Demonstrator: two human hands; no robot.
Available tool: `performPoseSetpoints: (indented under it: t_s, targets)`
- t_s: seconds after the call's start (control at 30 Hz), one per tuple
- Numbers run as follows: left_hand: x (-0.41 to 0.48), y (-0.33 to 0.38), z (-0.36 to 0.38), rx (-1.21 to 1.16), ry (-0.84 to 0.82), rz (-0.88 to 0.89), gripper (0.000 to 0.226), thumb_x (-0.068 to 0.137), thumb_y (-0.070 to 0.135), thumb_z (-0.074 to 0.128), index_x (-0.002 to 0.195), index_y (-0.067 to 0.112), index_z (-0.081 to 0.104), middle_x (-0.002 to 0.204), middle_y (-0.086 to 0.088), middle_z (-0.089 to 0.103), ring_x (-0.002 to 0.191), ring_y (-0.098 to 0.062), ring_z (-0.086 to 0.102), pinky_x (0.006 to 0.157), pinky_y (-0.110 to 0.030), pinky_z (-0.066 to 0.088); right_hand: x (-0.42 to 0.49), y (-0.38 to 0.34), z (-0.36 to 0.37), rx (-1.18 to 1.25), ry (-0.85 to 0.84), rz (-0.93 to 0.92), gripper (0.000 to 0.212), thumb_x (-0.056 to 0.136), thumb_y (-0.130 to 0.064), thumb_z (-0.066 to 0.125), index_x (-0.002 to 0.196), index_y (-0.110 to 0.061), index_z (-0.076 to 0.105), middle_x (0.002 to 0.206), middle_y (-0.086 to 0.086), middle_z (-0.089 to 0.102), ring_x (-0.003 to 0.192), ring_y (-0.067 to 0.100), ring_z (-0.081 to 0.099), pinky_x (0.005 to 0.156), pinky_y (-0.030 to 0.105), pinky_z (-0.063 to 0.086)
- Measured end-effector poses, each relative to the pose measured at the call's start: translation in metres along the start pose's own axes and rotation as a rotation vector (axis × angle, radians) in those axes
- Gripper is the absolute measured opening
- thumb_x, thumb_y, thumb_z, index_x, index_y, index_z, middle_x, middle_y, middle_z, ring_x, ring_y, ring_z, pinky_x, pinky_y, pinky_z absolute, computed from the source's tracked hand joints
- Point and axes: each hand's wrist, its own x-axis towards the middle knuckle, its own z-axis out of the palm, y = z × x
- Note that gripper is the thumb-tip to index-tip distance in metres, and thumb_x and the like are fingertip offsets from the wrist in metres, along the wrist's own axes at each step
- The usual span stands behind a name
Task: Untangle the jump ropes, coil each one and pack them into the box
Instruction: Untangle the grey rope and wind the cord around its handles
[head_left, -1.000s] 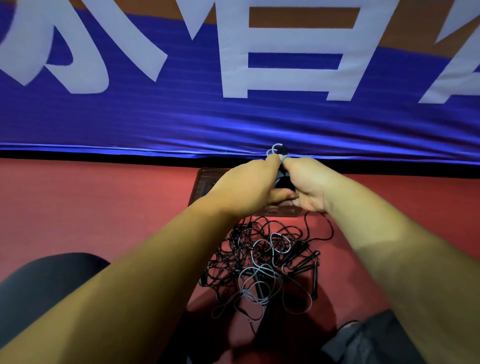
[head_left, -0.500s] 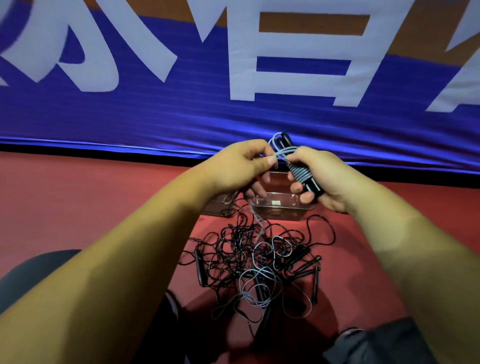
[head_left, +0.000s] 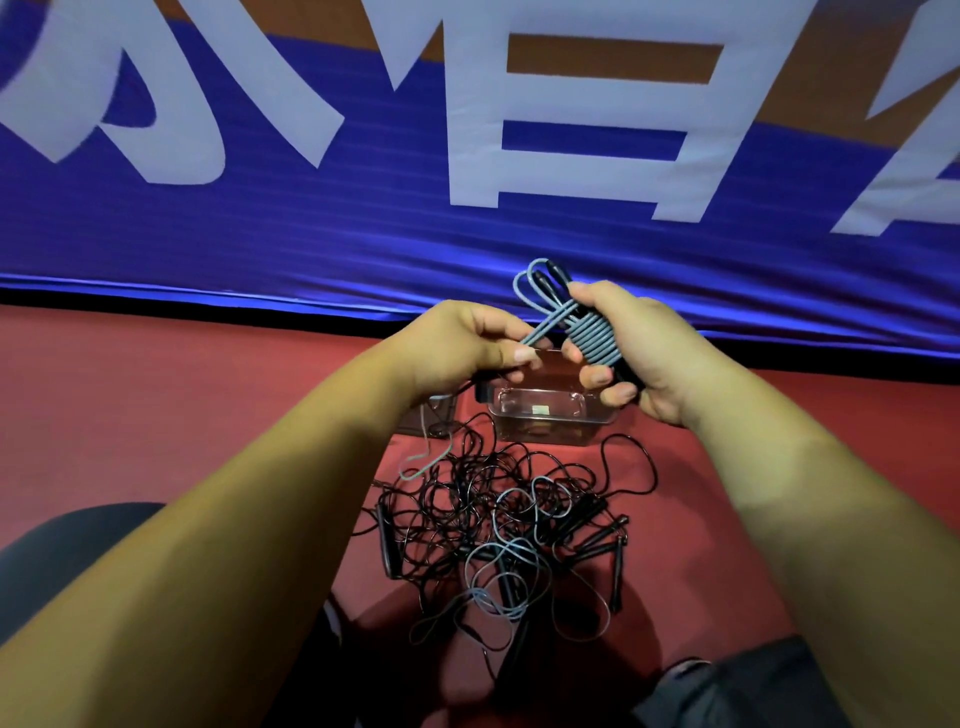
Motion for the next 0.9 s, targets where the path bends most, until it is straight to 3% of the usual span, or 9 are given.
performPoseSetpoints:
  t_s: [0.13, 0.23, 0.37, 0.5, 0.57, 0.67, 0.77, 0.83, 0.9]
  targets:
    - [0.003, -0.003, -0.002, 0.119, 0.024, 0.002, 0.014, 0.087, 0.005, 0.081, 0.101, 0.006, 0.08, 0.1, -0.025, 0.076, 0.082, -0.023, 0.07, 0.089, -0.042, 0.061, -0.003, -0.001, 0.005, 0.042, -0.094, 0.024, 0.031, 0.1, -0.042, 0.058, 0.095, -0.012, 0.061, 0.076, 0.008, 0.057, 0.048, 0.016, 0.035, 0.041, 0.017, 0.018]
    - [0.007, -0.004, 0.003, 0.169, 0.04, 0.007, 0.017, 0.085, 0.007, 0.083, 0.101, 0.003, 0.079, 0.093, -0.019, 0.078, 0.077, -0.018, 0.071, 0.073, -0.03, 0.061, -0.006, -0.002, 0.008, 0.074, -0.176, 0.066, 0.03, 0.102, -0.037, 0.054, 0.093, -0.009, 0.059, 0.076, 0.008, 0.057, 0.046, 0.014, 0.034, 0.037, 0.015, 0.019]
    - [0.01, -0.007, 0.004, 0.281, -0.004, 0.015, 0.023, 0.081, 0.012, 0.089, 0.102, 0.007, 0.08, 0.097, -0.012, 0.08, 0.084, -0.017, 0.073, 0.081, -0.039, 0.063, -0.011, -0.004, 0.008, 0.019, -0.315, 0.142, 0.029, 0.103, -0.033, 0.046, 0.094, -0.006, 0.055, 0.074, 0.008, 0.055, 0.043, 0.011, 0.032, 0.037, 0.015, 0.014]
    - [0.008, -0.005, -0.004, 0.49, 0.128, 0.093, 0.015, 0.084, 0.006, 0.081, 0.076, 0.017, 0.074, 0.071, 0.004, 0.073, 0.061, -0.001, 0.062, 0.063, -0.027, 0.052, -0.013, -0.002, 0.009, -0.099, -0.353, 0.183, 0.02, 0.102, -0.026, 0.043, 0.092, -0.011, 0.049, 0.072, 0.008, 0.053, 0.043, 0.011, 0.031, 0.039, 0.016, 0.011]
    - [0.007, -0.003, -0.009, 0.499, 0.109, 0.166, 0.013, 0.087, 0.001, 0.074, 0.083, 0.014, 0.076, 0.078, -0.002, 0.076, 0.069, -0.006, 0.065, 0.068, -0.034, 0.056, -0.014, 0.0, 0.007, -0.182, -0.416, 0.241, 0.023, 0.103, -0.028, 0.043, 0.091, -0.009, 0.049, 0.073, 0.007, 0.052, 0.044, 0.01, 0.031, 0.037, 0.015, 0.013]
    - [0.001, 0.007, -0.008, 0.33, 0.029, 0.138, 0.014, 0.088, -0.004, 0.075, 0.095, 0.006, 0.081, 0.087, -0.004, 0.08, 0.076, -0.011, 0.073, 0.073, -0.025, 0.059, -0.018, 0.002, 0.007, -0.356, -0.501, 0.304, 0.027, 0.104, -0.025, 0.045, 0.088, -0.006, 0.053, 0.071, 0.009, 0.055, 0.043, 0.012, 0.034, 0.036, 0.013, 0.02]
    - [-0.002, 0.014, -0.002, 0.343, -0.008, 0.126, 0.015, 0.086, -0.007, 0.076, 0.096, 0.003, 0.081, 0.075, 0.001, 0.078, 0.059, -0.009, 0.068, 0.061, -0.021, 0.055, -0.02, 0.006, 0.01, -0.481, -0.481, 0.334, 0.01, 0.105, -0.022, 0.053, 0.102, -0.013, 0.056, 0.073, 0.01, 0.06, 0.045, 0.015, 0.038, 0.039, 0.013, 0.024]
    - [0.0, 0.016, 0.003, 0.438, 0.007, 0.164, 0.018, 0.084, -0.002, 0.078, 0.092, 0.013, 0.083, 0.078, 0.001, 0.079, 0.069, -0.02, 0.073, 0.068, -0.034, 0.06, -0.014, 0.012, 0.008, -0.501, -0.426, 0.345, 0.009, 0.106, -0.023, 0.056, 0.109, -0.015, 0.055, 0.076, 0.01, 0.06, 0.047, 0.015, 0.039, 0.039, 0.014, 0.025]
    - [0.005, 0.015, 0.005, 0.592, 0.048, 0.235, 0.018, 0.082, 0.006, 0.082, 0.09, 0.022, 0.084, 0.08, 0.008, 0.077, 0.076, -0.013, 0.073, 0.074, -0.031, 0.058, -0.005, 0.017, 0.006, -0.55, -0.324, 0.308, 0.016, 0.106, -0.027, 0.056, 0.11, -0.011, 0.056, 0.079, 0.01, 0.06, 0.048, 0.014, 0.041, 0.039, 0.016, 0.027]
